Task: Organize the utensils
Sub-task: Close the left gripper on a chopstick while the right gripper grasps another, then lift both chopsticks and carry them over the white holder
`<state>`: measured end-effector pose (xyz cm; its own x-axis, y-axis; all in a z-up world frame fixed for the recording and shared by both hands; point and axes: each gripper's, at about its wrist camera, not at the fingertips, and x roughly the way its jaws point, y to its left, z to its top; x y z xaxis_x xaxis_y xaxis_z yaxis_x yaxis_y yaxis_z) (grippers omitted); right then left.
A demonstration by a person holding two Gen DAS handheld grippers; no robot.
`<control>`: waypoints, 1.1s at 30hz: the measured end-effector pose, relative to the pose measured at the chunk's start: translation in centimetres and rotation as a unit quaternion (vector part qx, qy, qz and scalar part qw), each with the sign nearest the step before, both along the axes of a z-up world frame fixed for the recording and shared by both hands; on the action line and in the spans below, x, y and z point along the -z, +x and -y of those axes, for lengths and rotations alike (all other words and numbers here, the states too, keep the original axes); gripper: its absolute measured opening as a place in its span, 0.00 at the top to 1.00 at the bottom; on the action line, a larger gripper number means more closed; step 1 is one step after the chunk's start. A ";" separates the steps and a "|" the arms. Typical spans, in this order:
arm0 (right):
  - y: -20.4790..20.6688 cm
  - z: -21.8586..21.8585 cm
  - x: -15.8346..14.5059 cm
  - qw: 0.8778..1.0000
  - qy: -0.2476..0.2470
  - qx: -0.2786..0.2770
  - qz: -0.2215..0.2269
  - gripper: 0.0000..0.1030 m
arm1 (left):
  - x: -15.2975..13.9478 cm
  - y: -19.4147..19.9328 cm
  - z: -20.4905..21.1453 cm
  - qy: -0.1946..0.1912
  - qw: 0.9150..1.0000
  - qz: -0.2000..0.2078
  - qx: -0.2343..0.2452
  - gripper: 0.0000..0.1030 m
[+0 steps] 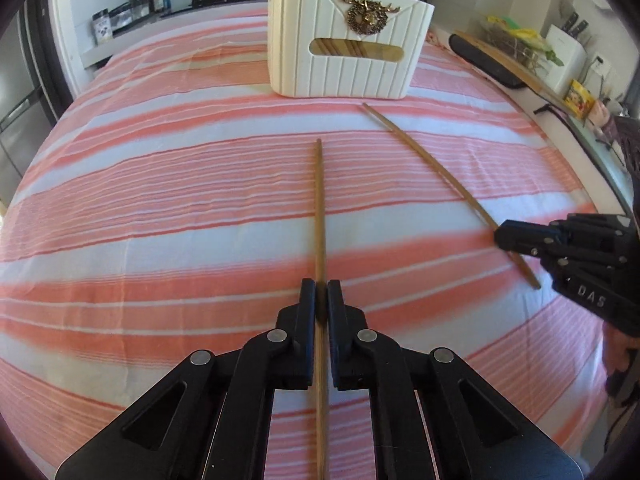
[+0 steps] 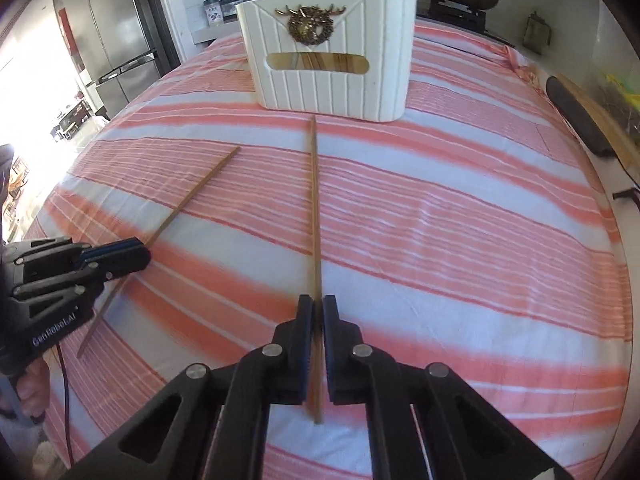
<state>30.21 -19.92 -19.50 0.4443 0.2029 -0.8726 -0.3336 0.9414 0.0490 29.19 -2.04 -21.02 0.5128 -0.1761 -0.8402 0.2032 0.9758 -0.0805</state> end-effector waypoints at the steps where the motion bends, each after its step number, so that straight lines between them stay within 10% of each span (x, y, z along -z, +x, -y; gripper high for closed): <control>1: -0.8 0.7 0.0 1.000 -0.008 0.004 -0.002 0.95 | 0.0 -0.4 -0.3 0.006 1.000 -0.003 0.010 0.94; 5: -4.2 3.4 -0.3 0.999 -0.022 0.012 -0.033 0.95 | -0.3 -1.3 -1.4 0.030 0.998 -0.021 0.046 0.92; 9: -4.8 5.0 -0.9 0.997 -0.032 0.014 -0.074 0.90 | -1.1 -0.4 -2.4 0.015 0.997 -0.035 0.064 0.25; 11: -3.7 5.4 -1.6 0.996 -0.014 0.010 -0.083 0.66 | -1.6 0.8 -2.2 0.001 0.996 -0.036 0.078 0.23; 14: -1.1 4.9 -1.7 0.996 -0.008 -0.002 -0.092 0.58 | -1.2 3.1 -1.6 0.013 0.995 -0.055 0.083 0.23; 20: 3.8 1.4 -0.1 0.995 -0.045 -0.029 -0.080 0.58 | 0.0 7.2 -0.6 0.056 0.993 -0.080 0.063 0.35; 22: 5.0 0.5 -0.1 0.995 -0.055 -0.036 -0.068 0.70 | -0.2 7.6 -0.2 0.058 0.994 -0.075 0.060 0.67; 23: 5.4 0.2 -0.2 0.996 -0.059 -0.037 -0.060 0.95 | -0.4 7.7 0.0 0.056 0.994 -0.072 0.061 0.81; 24: 5.7 0.1 -0.2 0.996 -0.060 -0.035 -0.057 0.94 | -0.4 7.8 0.2 0.048 0.994 -0.076 0.063 0.94; 33: 2.2 2.9 -9.4 0.995 0.067 -0.023 0.064 0.94 | -7.8 3.4 -2.6 -0.059 0.997 0.030 0.050 0.96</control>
